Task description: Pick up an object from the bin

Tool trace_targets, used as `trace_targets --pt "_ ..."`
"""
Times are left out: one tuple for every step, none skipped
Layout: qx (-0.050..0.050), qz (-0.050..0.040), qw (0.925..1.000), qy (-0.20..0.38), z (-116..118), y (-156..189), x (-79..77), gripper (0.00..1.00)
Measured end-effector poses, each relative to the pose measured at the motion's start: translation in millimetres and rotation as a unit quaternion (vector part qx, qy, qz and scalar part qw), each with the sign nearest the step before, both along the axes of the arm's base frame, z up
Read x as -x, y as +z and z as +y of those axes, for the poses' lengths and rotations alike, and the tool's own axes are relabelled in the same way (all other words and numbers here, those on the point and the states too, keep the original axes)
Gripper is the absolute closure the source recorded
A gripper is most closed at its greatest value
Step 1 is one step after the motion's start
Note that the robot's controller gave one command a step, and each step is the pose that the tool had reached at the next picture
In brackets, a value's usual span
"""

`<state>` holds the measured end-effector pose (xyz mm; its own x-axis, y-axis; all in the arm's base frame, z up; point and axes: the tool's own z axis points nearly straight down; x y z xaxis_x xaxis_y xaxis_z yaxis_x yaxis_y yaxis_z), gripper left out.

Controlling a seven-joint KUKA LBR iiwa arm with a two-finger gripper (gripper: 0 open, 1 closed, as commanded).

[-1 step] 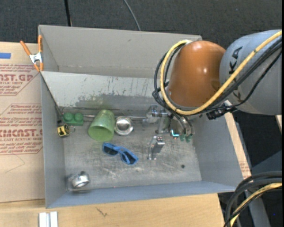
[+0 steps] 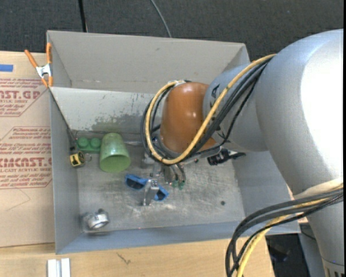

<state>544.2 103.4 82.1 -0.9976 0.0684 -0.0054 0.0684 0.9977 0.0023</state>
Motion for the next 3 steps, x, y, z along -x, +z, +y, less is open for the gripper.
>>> trace_targets --pt "0.000 0.0026 0.9998 -0.020 3 18 13.2 0.00" --pt "0.000 0.0030 0.9927 -0.121 2 31 21.2 0.00" --pt "-0.001 -0.0027 0.9808 -0.195 9 -9 31.8 0.00"
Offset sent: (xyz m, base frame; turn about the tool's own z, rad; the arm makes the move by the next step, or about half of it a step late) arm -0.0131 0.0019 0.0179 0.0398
